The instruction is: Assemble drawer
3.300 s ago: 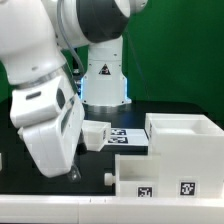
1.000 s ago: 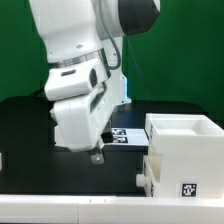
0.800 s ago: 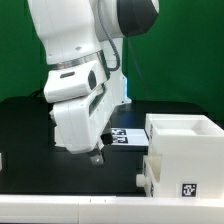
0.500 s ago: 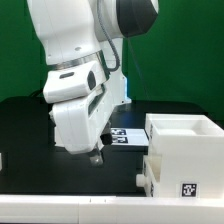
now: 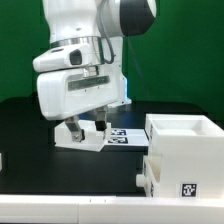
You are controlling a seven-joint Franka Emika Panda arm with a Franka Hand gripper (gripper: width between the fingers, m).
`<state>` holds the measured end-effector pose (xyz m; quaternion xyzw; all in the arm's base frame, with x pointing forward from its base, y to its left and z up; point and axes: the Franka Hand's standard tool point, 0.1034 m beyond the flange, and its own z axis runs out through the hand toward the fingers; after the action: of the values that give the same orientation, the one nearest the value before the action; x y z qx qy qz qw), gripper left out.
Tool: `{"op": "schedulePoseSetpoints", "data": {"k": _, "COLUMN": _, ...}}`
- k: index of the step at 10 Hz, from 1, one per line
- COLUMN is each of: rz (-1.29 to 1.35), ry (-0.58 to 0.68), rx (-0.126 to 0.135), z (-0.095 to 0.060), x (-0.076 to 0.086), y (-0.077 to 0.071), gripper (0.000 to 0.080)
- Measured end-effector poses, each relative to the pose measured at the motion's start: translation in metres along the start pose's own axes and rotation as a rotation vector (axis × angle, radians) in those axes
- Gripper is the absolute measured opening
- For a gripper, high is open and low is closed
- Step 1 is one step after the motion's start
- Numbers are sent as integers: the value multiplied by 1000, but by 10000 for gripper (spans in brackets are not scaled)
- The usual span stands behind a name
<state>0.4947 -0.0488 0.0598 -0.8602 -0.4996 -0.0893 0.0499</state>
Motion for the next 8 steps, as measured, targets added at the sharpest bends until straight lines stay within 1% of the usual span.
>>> {"op": "schedulePoseSetpoints", "data": {"k": 1, "rz": 2, "ry": 2, "rx": -3, "z": -1, "x": 0, "y": 4, "gripper": 649}}
{"op": "schedulePoseSetpoints", "data": {"k": 3, "rz": 3, "ry": 1, "rx": 1, "z": 1, "x": -1, "y": 2, "gripper": 649}}
{"op": "schedulePoseSetpoints", "data": {"k": 4, "rz": 20, "ry": 2, "rx": -14, "z": 0, "x": -4, "y": 4, "gripper": 649}}
{"op": "schedulePoseSetpoints", "data": {"k": 5, "rz": 72, "ry": 2, "rx": -55, "z": -3, "x": -13, "y": 3, "gripper": 649}}
{"op": "schedulePoseSetpoints", "data": {"k": 6, "rz": 198, "ry": -3, "rx": -92, "z": -7, "x": -23, "y": -7, "gripper": 649}}
{"op": "schedulePoseSetpoints", "data": {"k": 7, "rz": 354, "ry": -2, "rx": -133, "z": -13, "x": -27, "y": -23, "gripper": 649}}
{"op": "schedulePoseSetpoints", "data": {"k": 8, "rz": 477, "ry": -8, "rx": -116, "z": -15, "x": -23, "y": -37, "gripper": 649}}
